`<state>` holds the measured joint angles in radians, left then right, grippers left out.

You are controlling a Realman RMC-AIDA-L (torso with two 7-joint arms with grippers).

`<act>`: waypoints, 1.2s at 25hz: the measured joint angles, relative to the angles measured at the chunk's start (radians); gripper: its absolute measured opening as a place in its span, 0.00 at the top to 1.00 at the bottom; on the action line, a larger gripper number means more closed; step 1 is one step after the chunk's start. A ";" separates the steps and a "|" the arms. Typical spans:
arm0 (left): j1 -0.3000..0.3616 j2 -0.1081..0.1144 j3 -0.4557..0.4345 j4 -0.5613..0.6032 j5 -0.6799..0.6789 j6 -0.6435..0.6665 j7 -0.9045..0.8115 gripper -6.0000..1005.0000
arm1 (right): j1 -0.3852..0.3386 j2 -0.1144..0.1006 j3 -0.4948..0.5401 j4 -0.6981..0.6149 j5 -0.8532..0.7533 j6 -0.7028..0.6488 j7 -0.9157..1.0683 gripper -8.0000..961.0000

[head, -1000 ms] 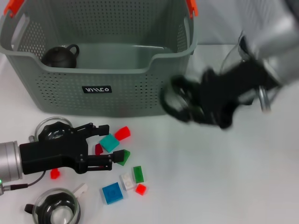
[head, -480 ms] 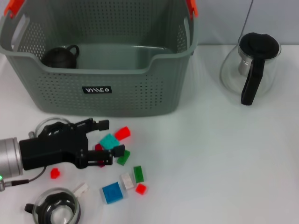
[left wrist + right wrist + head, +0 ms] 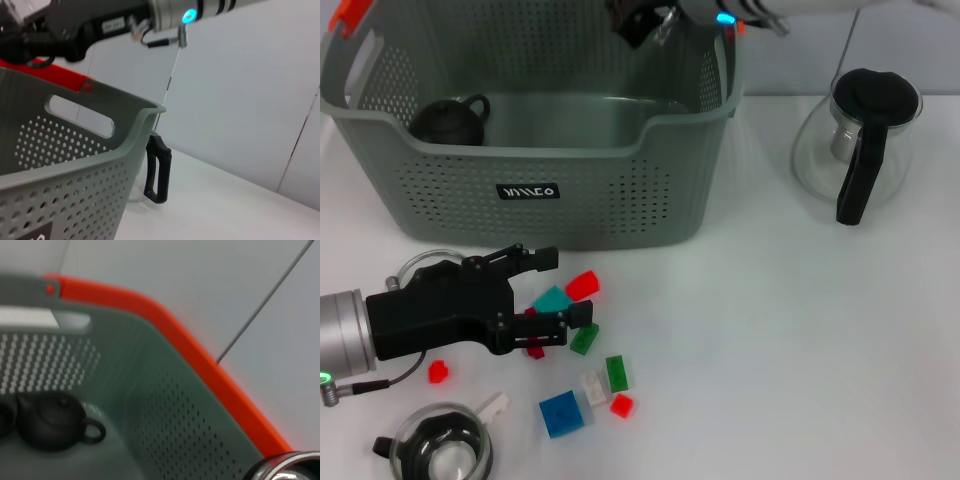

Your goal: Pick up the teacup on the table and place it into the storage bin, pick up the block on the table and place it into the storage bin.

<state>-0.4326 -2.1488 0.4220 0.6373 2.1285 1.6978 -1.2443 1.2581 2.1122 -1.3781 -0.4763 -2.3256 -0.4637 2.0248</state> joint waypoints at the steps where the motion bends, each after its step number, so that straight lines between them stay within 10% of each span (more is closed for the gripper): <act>1: 0.000 0.000 0.000 0.000 0.000 0.000 0.000 0.05 | 0.002 0.001 -0.032 0.017 0.015 0.024 0.002 0.93; 30: 0.007 0.000 0.000 -0.007 -0.001 0.001 0.003 0.05 | -0.028 0.003 -0.164 0.078 0.076 0.042 0.015 0.93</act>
<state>-0.4255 -2.1491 0.4218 0.6304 2.1276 1.6983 -1.2409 1.2299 2.1153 -1.5417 -0.3988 -2.2494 -0.4215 2.0397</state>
